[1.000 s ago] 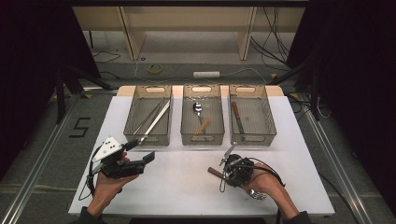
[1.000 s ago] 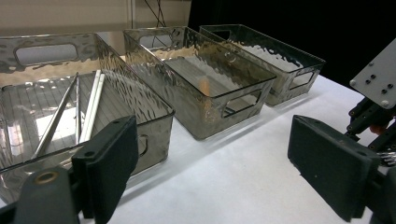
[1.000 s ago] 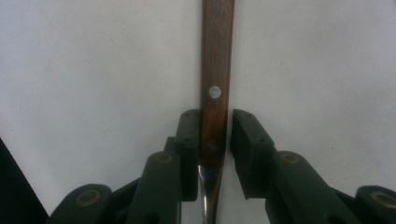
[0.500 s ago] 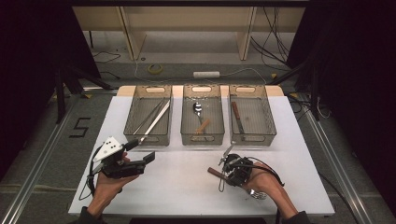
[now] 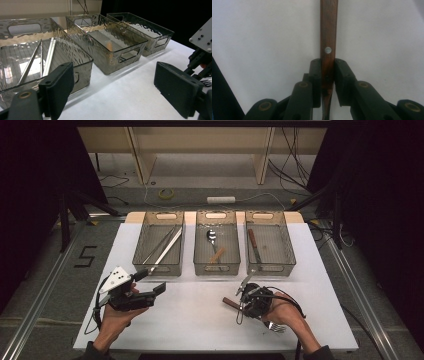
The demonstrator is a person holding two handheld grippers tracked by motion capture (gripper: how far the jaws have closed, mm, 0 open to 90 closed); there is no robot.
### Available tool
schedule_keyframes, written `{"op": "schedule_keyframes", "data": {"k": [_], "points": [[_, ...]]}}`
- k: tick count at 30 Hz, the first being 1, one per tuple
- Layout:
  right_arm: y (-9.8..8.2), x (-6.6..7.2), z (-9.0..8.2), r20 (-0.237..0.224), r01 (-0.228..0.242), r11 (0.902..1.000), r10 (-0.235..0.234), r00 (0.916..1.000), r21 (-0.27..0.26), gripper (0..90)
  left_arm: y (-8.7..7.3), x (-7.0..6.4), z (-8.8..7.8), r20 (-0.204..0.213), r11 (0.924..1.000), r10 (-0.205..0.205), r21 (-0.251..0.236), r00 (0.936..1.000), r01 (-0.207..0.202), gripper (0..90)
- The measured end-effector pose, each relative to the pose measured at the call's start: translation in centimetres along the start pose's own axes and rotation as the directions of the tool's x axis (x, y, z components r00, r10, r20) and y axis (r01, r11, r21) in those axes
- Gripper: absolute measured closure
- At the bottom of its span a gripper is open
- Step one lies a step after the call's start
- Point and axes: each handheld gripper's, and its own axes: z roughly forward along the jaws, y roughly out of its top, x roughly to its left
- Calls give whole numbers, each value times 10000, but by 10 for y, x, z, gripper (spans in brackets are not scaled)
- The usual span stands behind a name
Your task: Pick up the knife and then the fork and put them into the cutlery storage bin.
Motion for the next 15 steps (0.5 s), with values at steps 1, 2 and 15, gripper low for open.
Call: {"op": "schedule_keyframes", "data": {"k": [1, 2, 15], "points": [[0, -1, -1, -23, -7, 10000, 7, 10000, -57, 777, 0, 0, 0, -7, 10000, 1, -7, 10000, -1, 162], [-1, -1, -2, -52, -26, 9999, 26, 10000, -116, 777, 0, 0, 0, -10, 10000, 1, -10, 10000, -1, 162], [-13, -18, -19, -279, -781, 9901, 753, 9968, -1165, 778, 0, 1, 0, -47, 10000, -12, -2, 10000, 12, 163]]}}
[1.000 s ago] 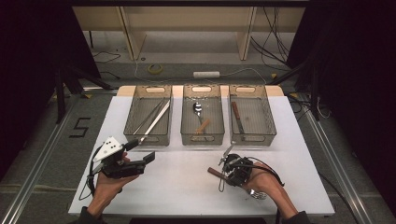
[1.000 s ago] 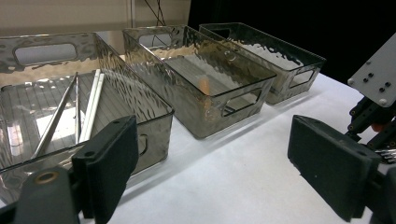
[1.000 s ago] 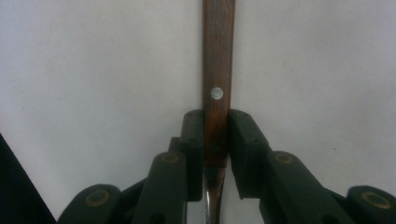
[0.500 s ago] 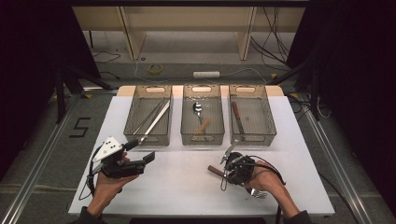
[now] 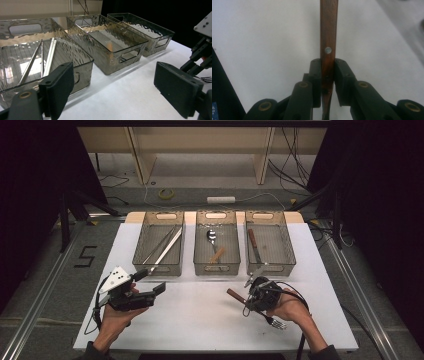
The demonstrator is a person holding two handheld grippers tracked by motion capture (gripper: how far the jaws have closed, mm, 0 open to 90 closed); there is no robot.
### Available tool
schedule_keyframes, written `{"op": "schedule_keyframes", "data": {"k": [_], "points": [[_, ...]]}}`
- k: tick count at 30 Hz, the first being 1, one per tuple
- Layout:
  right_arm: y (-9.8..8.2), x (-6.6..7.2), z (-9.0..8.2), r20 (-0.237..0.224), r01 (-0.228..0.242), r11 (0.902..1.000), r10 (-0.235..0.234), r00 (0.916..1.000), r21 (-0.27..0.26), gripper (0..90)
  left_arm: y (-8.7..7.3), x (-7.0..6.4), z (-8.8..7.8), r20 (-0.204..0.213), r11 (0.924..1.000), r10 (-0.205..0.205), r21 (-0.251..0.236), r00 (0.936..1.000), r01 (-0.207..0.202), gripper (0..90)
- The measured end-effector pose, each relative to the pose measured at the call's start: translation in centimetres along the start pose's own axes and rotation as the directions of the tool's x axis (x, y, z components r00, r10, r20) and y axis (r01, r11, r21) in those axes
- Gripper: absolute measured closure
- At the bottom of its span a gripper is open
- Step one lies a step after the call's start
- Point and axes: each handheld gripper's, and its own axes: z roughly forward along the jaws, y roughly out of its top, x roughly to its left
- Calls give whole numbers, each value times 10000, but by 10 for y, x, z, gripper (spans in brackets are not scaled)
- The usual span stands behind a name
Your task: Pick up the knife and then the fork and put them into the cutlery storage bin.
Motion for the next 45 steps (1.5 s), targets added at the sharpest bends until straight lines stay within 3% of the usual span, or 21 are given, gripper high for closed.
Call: {"op": "schedule_keyframes", "data": {"k": [7, 17, 25, 32, 35, 38, 42, 45], "points": [[-4, -14, -15, -214, -528, 9951, 512, 9985, -839, 777, 0, 1, 0, 1, 10000, -45, -10, 10000, 45, 163], [-1, -43, -47, -406, -1187, 9664, 1123, 9928, -2280, 777, 0, 1, 0, -31, 10000, -85, -28, 10000, 85, 162], [11, -68, -71, -315, -1672, 9248, 1665, 9855, -3417, 777, 0, 1, 0, -21, 10000, -90, -43, 10000, 90, 162], [25, -82, -85, -188, -1862, 9004, 1947, 9807, -3932, 777, 0, 1, 0, 3, 9999, -102, -97, 9999, 102, 162], [28, -85, -90, -272, -2008, 8820, 2093, 9775, -4264, 777, 0, 1, 0, 17, 9999, -102, -94, 9999, 102, 162], [32, -90, -92, -279, -2113, 8736, 2218, 9747, -4383, 777, 0, 1, 0, 10, 9999, -119, -98, 9999, 120, 162], [34, -101, -95, -381, -2427, 8470, 2555, 9661, -4730, 777, 0, 1, 0, 2, 9999, -114, -77, 9999, 114, 162], [35, -110, -97, -388, -2740, 8225, 2946, 9548, -4983, 777, 0, 1, 0, 3, 9999, -129, -90, 9999, 129, 162]]}}
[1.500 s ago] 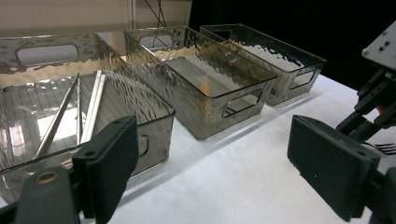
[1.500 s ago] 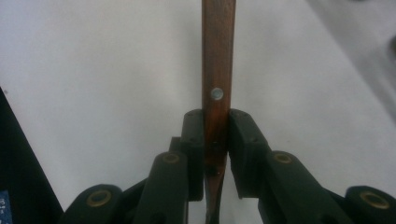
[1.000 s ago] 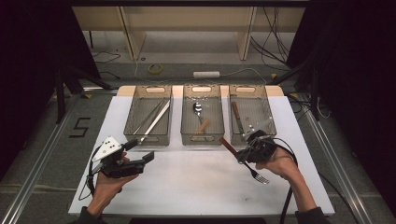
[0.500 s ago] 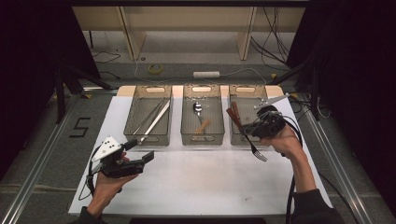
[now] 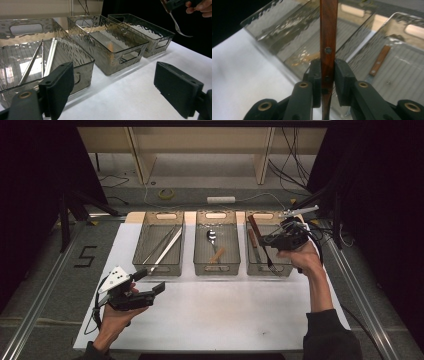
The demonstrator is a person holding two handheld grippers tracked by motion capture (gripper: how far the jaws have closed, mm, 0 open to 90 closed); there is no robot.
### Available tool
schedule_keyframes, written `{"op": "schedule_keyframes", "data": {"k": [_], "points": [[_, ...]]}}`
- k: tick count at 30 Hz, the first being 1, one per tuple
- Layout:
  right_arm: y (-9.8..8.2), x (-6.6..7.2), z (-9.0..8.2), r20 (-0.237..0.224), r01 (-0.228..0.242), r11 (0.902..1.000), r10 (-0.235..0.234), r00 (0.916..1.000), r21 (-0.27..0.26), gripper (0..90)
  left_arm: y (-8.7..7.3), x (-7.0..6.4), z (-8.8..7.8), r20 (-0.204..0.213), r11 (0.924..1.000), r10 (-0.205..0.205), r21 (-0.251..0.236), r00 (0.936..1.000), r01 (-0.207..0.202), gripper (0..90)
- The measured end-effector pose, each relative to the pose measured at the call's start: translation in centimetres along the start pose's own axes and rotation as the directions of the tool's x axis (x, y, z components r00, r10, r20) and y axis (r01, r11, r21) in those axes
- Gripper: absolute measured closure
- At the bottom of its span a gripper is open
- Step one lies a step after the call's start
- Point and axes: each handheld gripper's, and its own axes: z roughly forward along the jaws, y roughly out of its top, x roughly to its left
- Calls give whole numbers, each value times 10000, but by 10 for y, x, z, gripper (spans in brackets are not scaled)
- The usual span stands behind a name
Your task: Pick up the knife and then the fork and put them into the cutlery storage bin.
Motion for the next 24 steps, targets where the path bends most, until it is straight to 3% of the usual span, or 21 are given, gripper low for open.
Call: {"op": "schedule_keyframes", "data": {"k": [13, 24], "points": [[18, -22, 2, 714, -793, 9942, 846, 9939, -731, 777, 0, 0, 0, 9, 10000, 9, -5, 10000, -9, 162], [16, -41, 17, 1565, -1270, 9841, 1457, 9769, -1238, 777, 0, 1, -1, 14, 10000, -1, -29, 10000, 1, 162]]}}
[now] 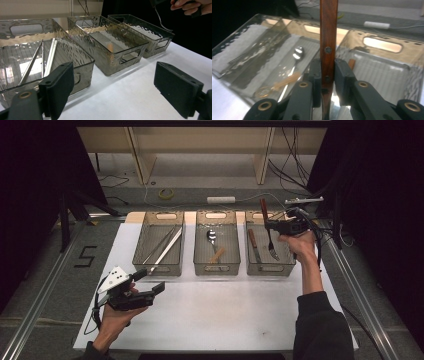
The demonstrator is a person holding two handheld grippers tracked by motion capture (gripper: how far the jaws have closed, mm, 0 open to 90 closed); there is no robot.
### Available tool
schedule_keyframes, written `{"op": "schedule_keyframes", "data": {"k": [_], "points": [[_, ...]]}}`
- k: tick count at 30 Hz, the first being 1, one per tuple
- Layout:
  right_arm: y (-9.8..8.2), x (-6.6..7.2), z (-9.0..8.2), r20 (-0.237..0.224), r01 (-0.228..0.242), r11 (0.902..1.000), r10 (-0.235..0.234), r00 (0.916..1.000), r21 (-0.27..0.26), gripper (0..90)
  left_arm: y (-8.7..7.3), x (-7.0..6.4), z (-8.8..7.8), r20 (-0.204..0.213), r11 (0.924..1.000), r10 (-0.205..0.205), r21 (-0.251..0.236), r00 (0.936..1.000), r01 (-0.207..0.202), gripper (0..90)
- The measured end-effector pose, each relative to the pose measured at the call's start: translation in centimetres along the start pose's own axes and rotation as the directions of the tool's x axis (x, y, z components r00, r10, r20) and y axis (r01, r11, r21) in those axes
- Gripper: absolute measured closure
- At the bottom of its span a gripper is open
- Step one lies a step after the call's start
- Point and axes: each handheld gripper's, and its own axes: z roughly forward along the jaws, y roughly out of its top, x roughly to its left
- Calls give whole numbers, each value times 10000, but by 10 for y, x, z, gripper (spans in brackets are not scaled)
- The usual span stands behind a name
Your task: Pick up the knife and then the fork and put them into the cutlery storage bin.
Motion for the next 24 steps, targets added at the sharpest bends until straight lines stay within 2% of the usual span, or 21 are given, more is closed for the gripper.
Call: {"op": "schedule_keyframes", "data": {"k": [4, 13, 16, 24], "points": [[-2, -2, 5, 556, 23, 10000, -19, 9984, -61, 777, 0, 0, 0, -13, 10000, 3, -3, 10000, -3, 162], [-12, -9, 18, 1125, 35, 10000, -33, 9936, -18, 777, 0, 0, -1, -10, 10000, 11, -14, 10000, -11, 162], [-16, -10, 22, 1355, 65, 9998, -90, 9907, 190, 776, 0, 1, -2, -23, 10000, -23, -18, 10000, 23, 162], [-27, -14, 32, 1481, -30, 9989, -39, 9890, 465, 776, 0, 0, -1, -11, 10000, -19, -24, 10000, 19, 162]]}}
